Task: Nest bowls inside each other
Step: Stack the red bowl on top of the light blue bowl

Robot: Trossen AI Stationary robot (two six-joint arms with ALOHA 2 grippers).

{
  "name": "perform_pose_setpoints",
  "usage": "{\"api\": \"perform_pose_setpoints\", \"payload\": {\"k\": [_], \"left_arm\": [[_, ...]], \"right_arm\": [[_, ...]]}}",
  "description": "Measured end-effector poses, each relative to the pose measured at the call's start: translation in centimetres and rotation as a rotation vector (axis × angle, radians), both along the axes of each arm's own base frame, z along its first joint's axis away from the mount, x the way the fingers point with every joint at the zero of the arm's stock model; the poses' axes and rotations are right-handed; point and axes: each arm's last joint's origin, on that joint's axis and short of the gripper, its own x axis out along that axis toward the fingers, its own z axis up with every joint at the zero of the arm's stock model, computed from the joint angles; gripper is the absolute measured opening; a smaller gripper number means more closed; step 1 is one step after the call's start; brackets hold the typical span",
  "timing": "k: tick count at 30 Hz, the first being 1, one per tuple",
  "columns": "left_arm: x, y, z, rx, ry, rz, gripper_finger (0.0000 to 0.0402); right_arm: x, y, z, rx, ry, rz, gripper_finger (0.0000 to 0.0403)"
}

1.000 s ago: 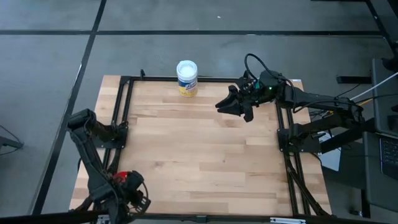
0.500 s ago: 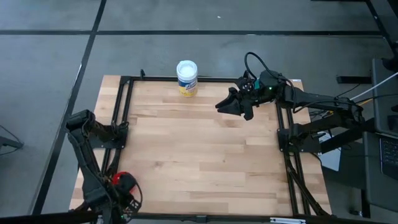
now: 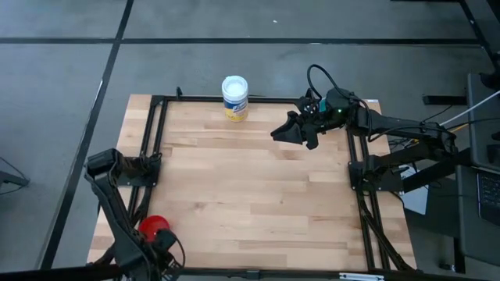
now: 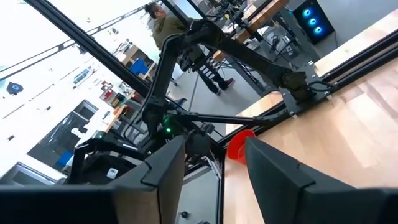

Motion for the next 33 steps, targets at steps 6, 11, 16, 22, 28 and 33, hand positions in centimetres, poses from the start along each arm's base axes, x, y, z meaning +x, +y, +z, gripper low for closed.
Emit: {"api": "perform_pose_setpoints", "payload": {"k": [6,11,16,22,28,33], "left_arm": [[0.5,0.0,-0.6,0.026,0.003,-0.021,0.0126],[0.7,0.6,-0.5,0.059,0.021,0.003,0.0186],[0.4,1.2,-0.9,0.091,0.077,0.027,0.0223],[0.5,1.8,-3.1,0.077,0.096,0.041,0.0219],[0.4,2.5,-5.4,0.063,0.114,0.052,0.0200],[0.4,2.7,-5.5,0.072,0.118,0.049,0.0175]], "right_arm": [[0.1,0.5,0.0,0.012,0.004,0.016,0.0182],[0.1,1.2,0.0,0.013,0.005,0.043,0.0179],[0.2,1.9,0.0,0.015,0.006,0.070,0.0169],[0.2,2.2,0.0,0.015,0.006,0.080,0.0165],[0.2,2.2,0.0,0.015,0.006,0.080,0.0174],[0.2,2.2,0.0,0.015,0.006,0.080,0.0177]]}}
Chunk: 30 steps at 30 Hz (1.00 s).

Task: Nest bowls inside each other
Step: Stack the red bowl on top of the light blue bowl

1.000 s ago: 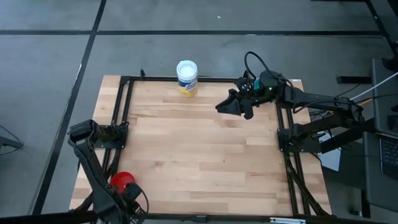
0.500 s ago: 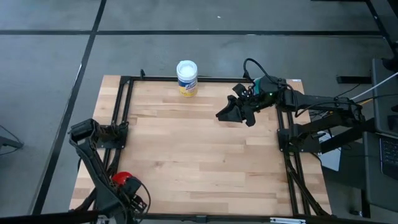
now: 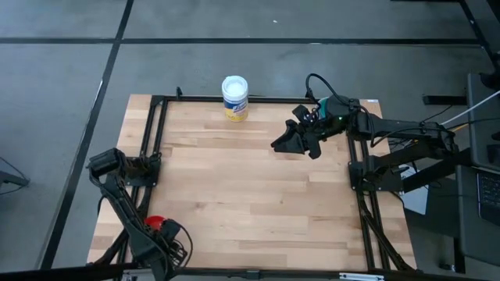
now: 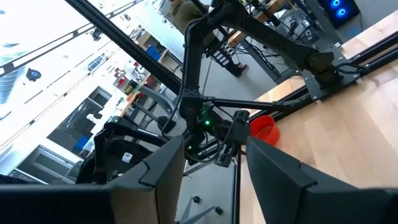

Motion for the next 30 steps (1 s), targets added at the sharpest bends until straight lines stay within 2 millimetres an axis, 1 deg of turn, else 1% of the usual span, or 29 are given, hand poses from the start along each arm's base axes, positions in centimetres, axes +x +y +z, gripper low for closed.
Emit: {"api": "perform_pose_setpoints", "payload": {"k": [5,7,10,11,14,16,19,22,26,30], "left_arm": [[0.1,0.1,0.0,0.003,0.002,-0.005,0.0120],[0.1,0.1,0.0,0.003,0.002,-0.006,0.0089],[0.1,0.1,0.0,0.002,0.002,-0.019,0.0027],[0.1,0.1,0.0,0.002,0.002,-0.026,0.0014],[0.2,0.3,0.3,0.009,-0.023,-0.037,0.0005],[0.6,0.5,1.2,0.034,-0.126,-0.036,0.0005],[1.5,1.6,3.9,0.065,-0.338,-0.026,0.0004],[2.0,3.8,7.6,0.119,-0.582,-0.027,0.0004],[1.9,8.0,13.5,0.235,-0.924,-0.017,0.0003],[0.9,12.7,19.6,0.353,-1.204,-0.048,0.0003]], "right_arm": [[0.0,0.0,0.0,-0.001,0.000,0.000,0.0166],[0.0,0.0,0.0,-0.002,0.000,0.000,0.0161],[0.0,0.0,0.0,-0.002,0.000,0.000,0.0155],[0.0,0.0,0.0,-0.002,0.000,0.000,0.0153],[0.0,0.0,0.0,-0.003,-0.001,0.000,0.0151],[0.0,0.0,0.0,-0.009,-0.003,0.000,0.0151],[0.0,0.0,0.0,-0.035,-0.019,0.002,0.0153],[0.0,0.0,0.3,-0.059,-0.058,0.013,0.0158],[0.0,-0.5,0.4,-0.080,-0.080,0.012,0.0162],[-0.1,-1.0,0.4,-0.111,-0.095,0.015,0.0159]]}}
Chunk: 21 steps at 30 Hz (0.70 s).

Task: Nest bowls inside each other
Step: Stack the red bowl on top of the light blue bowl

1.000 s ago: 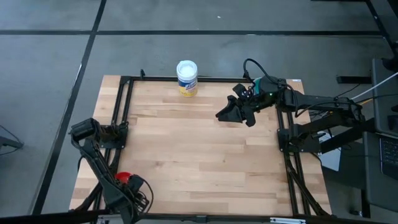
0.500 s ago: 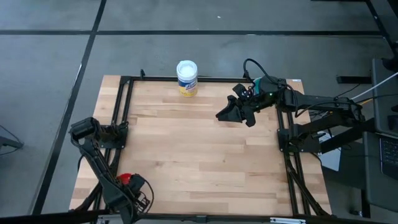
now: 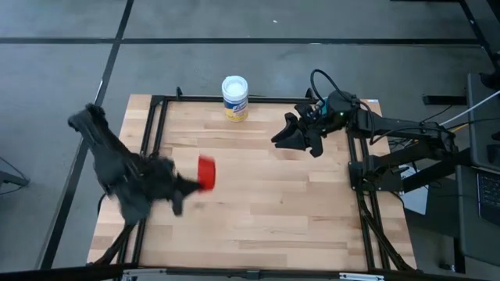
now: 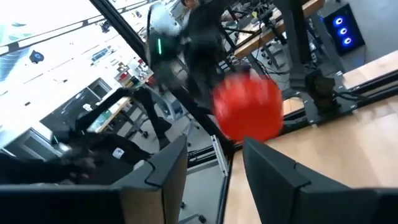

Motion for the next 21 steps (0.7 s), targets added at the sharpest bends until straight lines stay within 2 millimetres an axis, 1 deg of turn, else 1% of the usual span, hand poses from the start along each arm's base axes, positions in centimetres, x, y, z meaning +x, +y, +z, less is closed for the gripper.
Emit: {"api": "perform_pose_setpoints", "payload": {"k": [3,5,7,8,10,12,14,17,19,21], "left_arm": [[-0.5,2.8,4.4,0.078,-0.178,-0.089,0.0003],[-0.5,4.1,7.2,0.138,-0.336,-0.192,0.0002],[-0.2,5.2,9.2,0.207,-0.501,-0.295,0.0002],[0.0,5.7,9.9,0.238,-0.572,-0.345,0.0002],[1.1,6.9,10.2,0.288,-0.639,-0.418,0.0002],[2.6,7.9,9.9,0.314,-0.651,-0.507,0.0002],[4.8,8.4,9.6,0.353,-0.713,-0.645,0.0002],[7.8,9.4,9.3,0.371,-0.873,-0.831,0.0002],[9.8,10.7,8.9,0.383,-0.940,-0.878,0.0002],[11.9,12.1,7.9,0.384,-0.984,-0.896,0.0002]], "right_arm": [[-0.1,-0.7,0.0,-0.034,-0.017,-0.024,0.0153],[-0.1,-1.2,0.1,-0.042,-0.029,-0.035,0.0149],[-0.2,-1.6,0.3,-0.048,-0.053,-0.028,0.0147],[-0.2,-1.7,0.5,-0.052,-0.073,-0.024,0.0146],[-0.3,-1.9,1.0,-0.065,-0.123,-0.014,0.0145],[-0.5,-2.2,1.5,-0.079,-0.181,0.012,0.0147],[-0.7,-2.5,2.1,-0.093,-0.243,0.036,0.0150],[-1.1,-2.9,2.9,-0.084,-0.310,0.078,0.0157],[-1.4,-3.0,3.3,-0.076,-0.344,0.128,0.0161],[-1.6,-2.9,3.7,-0.072,-0.368,0.175,0.0164]]}}
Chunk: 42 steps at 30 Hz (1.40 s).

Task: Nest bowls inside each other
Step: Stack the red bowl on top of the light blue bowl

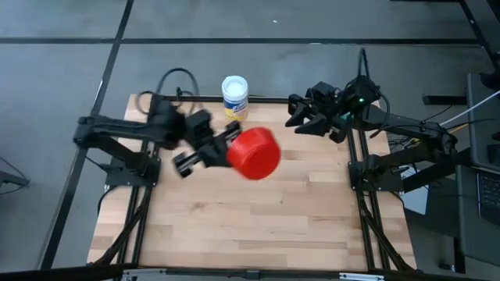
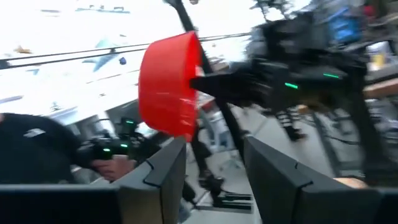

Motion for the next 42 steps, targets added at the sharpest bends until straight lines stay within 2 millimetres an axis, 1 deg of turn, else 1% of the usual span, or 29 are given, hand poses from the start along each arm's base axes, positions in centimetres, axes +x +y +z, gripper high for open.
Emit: {"api": "perform_pose_setpoints", "payload": {"k": [3,7,9,12,17,19,23,30,35,38,42], "left_arm": [[2.3,1.8,-1.2,-0.021,-0.097,-0.056,0.0002],[4.5,3.6,-1.6,-0.037,-0.219,-0.121,0.0002],[5.5,4.1,-1.4,-0.027,-0.248,-0.158,0.0002],[6.9,4.8,-0.4,0.008,-0.265,-0.202,0.0002],[8.8,7.0,1.1,0.055,-0.232,-0.263,0.0002],[9.2,7.6,1.7,0.071,-0.218,-0.289,0.0002],[9.4,8.2,2.7,0.105,-0.201,-0.328,0.0002],[9.4,8.7,2.8,0.107,-0.178,-0.336,0.0002],[9.6,8.7,2.7,0.101,-0.166,-0.332,0.0002],[9.9,8.8,2.6,0.095,-0.147,-0.325,0.0002],[10.0,8.8,2.5,0.099,-0.139,-0.318,0.0002]], "right_arm": [[-0.3,0.2,0.4,-0.006,-0.028,0.054,0.0168],[-0.5,0.3,0.7,-0.014,-0.044,0.095,0.0168],[-0.5,0.3,0.7,-0.015,-0.046,0.097,0.0165],[-0.4,0.3,0.7,-0.017,-0.049,0.096,0.0159],[0.0,0.1,0.6,-0.011,-0.076,0.086,0.0150],[0.1,0.0,0.7,-0.004,-0.092,0.090,0.0148],[0.1,-0.1,1.0,0.011,-0.117,0.093,0.0146],[-0.6,0.0,1.8,0.014,-0.193,0.109,0.0161],[-0.5,-0.1,1.7,0.015,-0.192,0.108,0.0169],[-0.5,-0.1,1.8,0.024,-0.196,0.095,0.0169],[-0.6,-0.1,2.1,0.025,-0.219,0.084,0.0159]]}}
